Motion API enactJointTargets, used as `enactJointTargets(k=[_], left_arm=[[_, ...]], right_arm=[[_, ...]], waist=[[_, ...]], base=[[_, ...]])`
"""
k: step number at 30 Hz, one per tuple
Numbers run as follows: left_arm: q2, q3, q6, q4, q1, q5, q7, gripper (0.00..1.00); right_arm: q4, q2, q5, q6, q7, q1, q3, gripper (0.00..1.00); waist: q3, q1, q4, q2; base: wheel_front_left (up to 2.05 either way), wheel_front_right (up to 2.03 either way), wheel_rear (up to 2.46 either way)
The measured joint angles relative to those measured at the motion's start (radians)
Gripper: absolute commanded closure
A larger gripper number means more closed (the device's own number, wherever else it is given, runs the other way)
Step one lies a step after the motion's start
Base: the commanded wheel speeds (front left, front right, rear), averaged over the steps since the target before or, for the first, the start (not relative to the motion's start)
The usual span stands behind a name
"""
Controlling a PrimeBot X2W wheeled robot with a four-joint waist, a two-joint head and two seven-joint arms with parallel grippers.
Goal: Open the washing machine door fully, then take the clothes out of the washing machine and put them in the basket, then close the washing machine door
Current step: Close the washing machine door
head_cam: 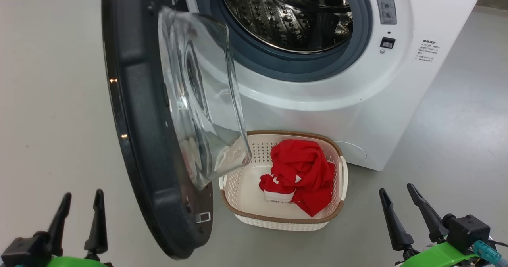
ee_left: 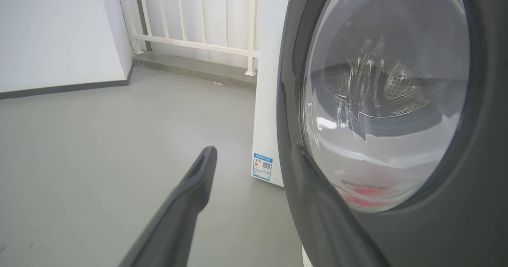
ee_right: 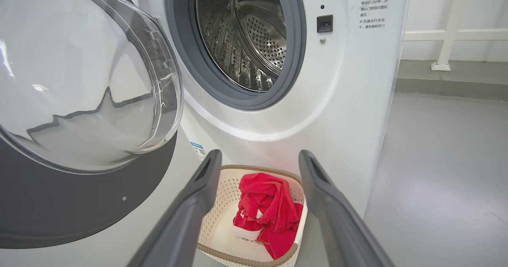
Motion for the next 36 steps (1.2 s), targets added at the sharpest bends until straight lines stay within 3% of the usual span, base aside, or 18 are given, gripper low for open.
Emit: enactJointTargets(k=[8, 28, 29, 31, 33, 34, 36], left_arm=[[-0.087, 0.078, 0.0, -0.078, 0.053, 0.139, 0.0, 0.0], [-0.11, 0.095, 0.0, -0.12, 0.06, 0.118, 0.0, 0.0], [-0.11, 0.092, 0.0, -0.123, 0.059, 0.093, 0.0, 0.04], [-0.108, 0.091, 0.0, -0.13, 0.058, 0.032, 0.0, 0.61], [-0.104, 0.091, 0.0, -0.132, 0.057, 0.0, 0.0, 0.9], [-0.097, 0.089, 0.0, -0.135, 0.056, -0.03, 0.0, 1.0], [-0.066, 0.083, 0.0, -0.147, 0.055, -0.082, 0.0, 1.0]], right_arm=[[0.0, 0.0, 0.0, 0.0, 0.0, 0.0, -0.001, 0.0], [0.001, 0.001, 0.0, 0.0, 0.0, 0.0, -0.001, 0.0], [0.001, 0.001, 0.0, 0.0, 0.0, 0.0, -0.001, 0.0], [0.001, 0.001, 0.0, 0.0, 0.0, 0.0, -0.001, 0.0], [0.001, 0.001, 0.0, 0.0, 0.0, 0.0, -0.001, 0.0], [0.001, 0.001, 0.0, 0.0, 0.0, 0.0, -0.001, 0.0], [0.001, 0.001, 0.0, 0.0, 0.0, 0.0, -0.001, 0.0]], waist=[[0.001, -0.0001, -0.002, 0.0], [-0.008, 0.0, 0.002, 0.0], [-0.009, 0.0, 0.002, 0.0], [-0.01, 0.0, 0.002, 0.0], [-0.011, 0.0, 0.002, 0.0], [-0.011, -0.0001, 0.003, 0.0], [-0.011, -0.0001, 0.003, 0.0]], base=[[0.0, 0.0, 0.0], [0.0, 0.0, 0.0], [0.0, 0.0, 0.0], [0.0, 0.0, 0.0], [0.0, 0.0, 0.0], [0.0, 0.0, 0.0], [0.0, 0.0, 0.0]])
